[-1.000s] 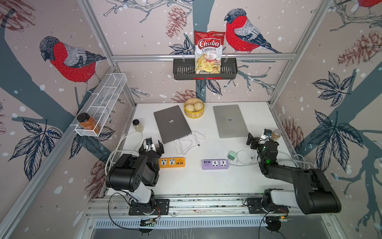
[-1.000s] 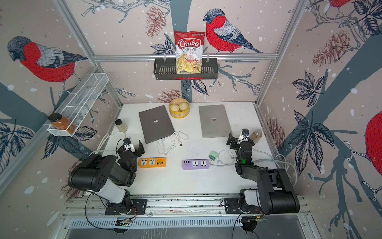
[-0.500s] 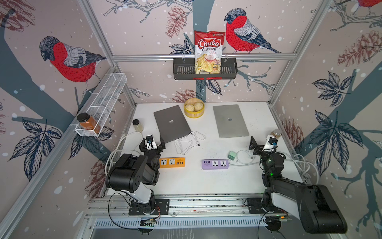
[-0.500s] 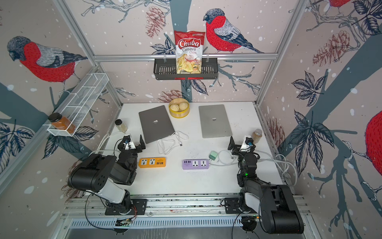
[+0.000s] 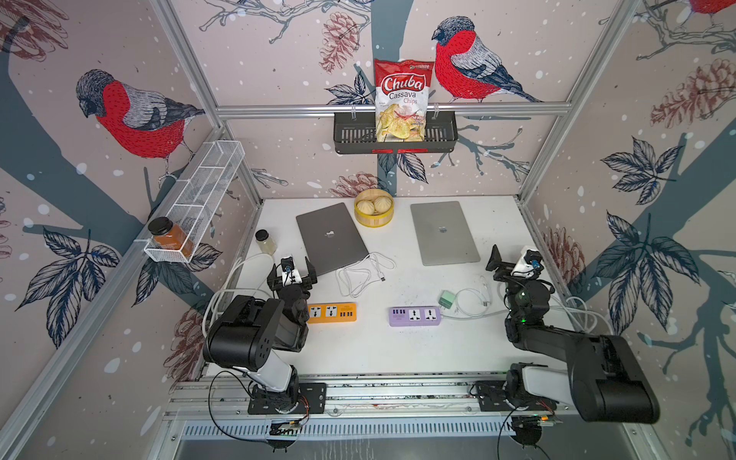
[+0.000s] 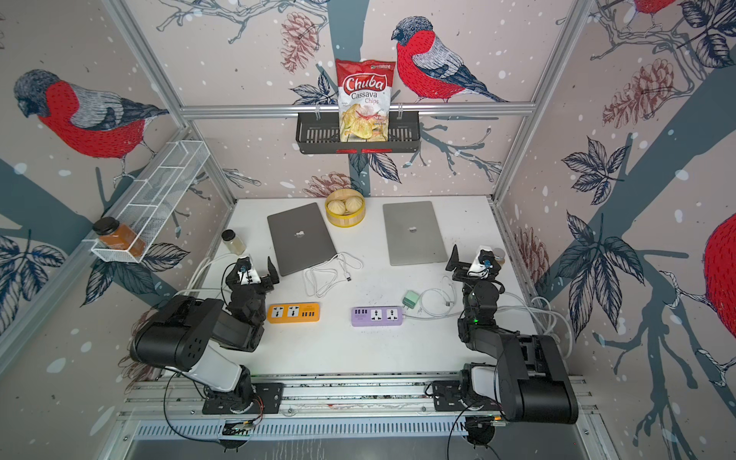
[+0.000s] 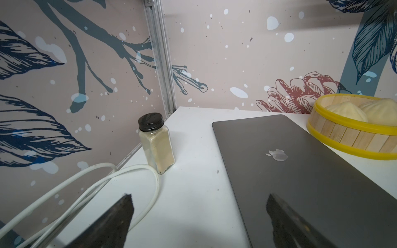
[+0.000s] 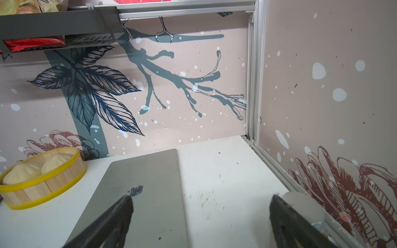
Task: Unplug the laptop charger
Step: Reset both arms
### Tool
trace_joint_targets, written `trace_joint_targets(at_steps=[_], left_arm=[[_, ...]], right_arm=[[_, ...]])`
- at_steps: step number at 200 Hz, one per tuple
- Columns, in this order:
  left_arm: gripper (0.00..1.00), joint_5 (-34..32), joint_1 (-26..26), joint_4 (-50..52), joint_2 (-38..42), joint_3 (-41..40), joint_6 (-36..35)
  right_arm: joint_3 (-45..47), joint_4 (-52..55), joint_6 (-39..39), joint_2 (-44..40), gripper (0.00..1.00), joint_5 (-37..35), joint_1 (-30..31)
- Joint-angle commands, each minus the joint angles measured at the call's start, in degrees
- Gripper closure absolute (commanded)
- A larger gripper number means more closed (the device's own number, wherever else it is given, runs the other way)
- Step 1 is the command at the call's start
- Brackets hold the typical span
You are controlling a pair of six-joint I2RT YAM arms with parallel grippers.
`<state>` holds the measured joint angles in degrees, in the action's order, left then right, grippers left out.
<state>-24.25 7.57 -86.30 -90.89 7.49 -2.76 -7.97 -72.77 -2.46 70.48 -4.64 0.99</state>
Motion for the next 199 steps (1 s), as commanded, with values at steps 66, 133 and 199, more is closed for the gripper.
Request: trace_joint_targets(at_steps=[66,133,199], left_arm=[[0.03,-0.71,0.07,-5.59,-0.34,-1.23,0.57],[0.03,-1.36,0.07,-0.56,0.06,1.29,0.83],[0.03,-1.33,-0.01,2.37,0.12,2.83,1.09]], right_arm=[[3.68,-16.14,-0.7,16.69,0.0,2.1,-0.58],[-3.58,-1.28,-0.8,16.48,0.0,1.0,-0.84],[-3.02,-3.71,-0.88,17.33,0.0,-0.19,-0.47]])
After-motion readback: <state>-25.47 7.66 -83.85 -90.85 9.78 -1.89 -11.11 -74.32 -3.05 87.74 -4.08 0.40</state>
